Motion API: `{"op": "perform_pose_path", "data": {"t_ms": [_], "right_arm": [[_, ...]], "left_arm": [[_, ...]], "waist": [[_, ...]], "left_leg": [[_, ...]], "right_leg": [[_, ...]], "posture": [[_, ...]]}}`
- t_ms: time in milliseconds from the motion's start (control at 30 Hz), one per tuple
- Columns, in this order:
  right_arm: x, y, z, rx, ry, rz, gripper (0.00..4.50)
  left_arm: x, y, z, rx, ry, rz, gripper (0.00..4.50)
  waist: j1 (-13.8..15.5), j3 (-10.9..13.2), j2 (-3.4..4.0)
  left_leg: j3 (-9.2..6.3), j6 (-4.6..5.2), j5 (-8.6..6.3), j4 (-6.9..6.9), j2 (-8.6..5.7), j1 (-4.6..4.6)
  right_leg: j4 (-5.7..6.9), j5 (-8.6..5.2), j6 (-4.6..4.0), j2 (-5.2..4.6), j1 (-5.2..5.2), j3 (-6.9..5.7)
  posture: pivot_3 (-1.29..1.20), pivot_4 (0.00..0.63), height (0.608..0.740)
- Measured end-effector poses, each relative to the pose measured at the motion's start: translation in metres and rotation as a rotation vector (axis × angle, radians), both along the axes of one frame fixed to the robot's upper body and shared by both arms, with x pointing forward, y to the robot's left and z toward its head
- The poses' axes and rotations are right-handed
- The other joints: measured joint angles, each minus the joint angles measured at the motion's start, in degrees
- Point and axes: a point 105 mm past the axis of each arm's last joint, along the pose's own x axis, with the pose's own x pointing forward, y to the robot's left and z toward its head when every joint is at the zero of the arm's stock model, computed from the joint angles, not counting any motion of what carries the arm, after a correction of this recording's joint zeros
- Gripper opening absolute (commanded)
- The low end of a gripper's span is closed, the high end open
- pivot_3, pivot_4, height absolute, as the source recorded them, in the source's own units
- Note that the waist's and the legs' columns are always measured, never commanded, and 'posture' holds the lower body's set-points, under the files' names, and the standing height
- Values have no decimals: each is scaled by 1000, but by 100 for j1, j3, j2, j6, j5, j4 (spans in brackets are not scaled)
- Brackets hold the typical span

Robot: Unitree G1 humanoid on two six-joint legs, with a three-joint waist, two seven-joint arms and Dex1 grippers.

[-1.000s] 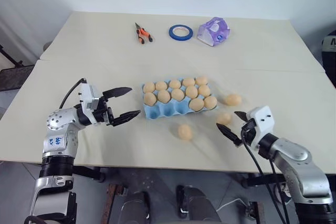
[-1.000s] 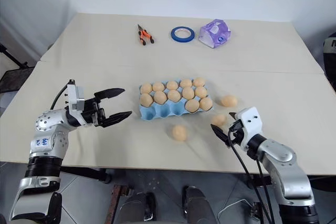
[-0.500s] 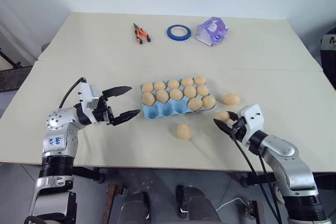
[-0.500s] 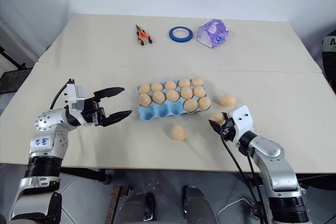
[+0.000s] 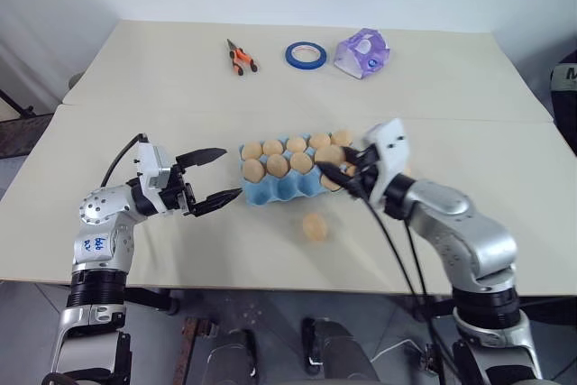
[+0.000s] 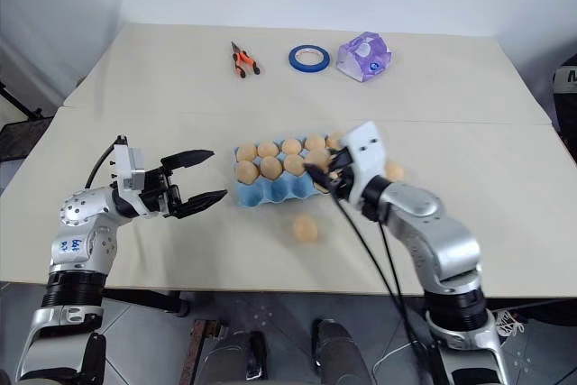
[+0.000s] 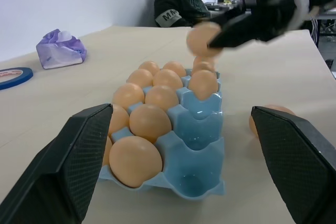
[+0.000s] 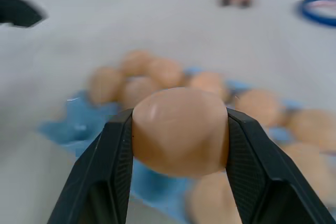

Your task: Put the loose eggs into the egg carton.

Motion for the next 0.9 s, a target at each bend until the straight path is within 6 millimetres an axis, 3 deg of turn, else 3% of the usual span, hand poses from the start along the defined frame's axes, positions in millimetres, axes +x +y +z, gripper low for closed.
{"op": "perform_pose_path", "data": {"t_ms": [233,467,733,900], "right_arm": [[8,10,-16,-64,29,20,2060],[13,10,-25,-117,33,12,4475],[10,4,-18,-123,11,20,4475],[-11,-36,1,-95,-67,33,4475]], "left_arm": [[-2,3,-7,0,21,16,4500],[-3,2,-5,0,11,21,4500],[-3,1,-3,3,1,18,4500],[-3,1,-1,7,-3,13,4500]], "waist": [[2,0,0],[-11,0,0],[-8,0,0],[42,0,-1]], "left_leg": [[0,3,0,0,-1,-1],[1,2,0,0,0,1],[1,2,0,0,0,0],[-3,5,-3,-10,-3,-5]], "right_leg": [[-4,2,4,-1,1,-1],[-2,2,3,-1,0,0],[-2,2,3,-2,0,0],[-22,2,4,-2,3,-5]], "posture": [[0,150,740],[0,150,740],[0,150,740],[0,150,740]]}}
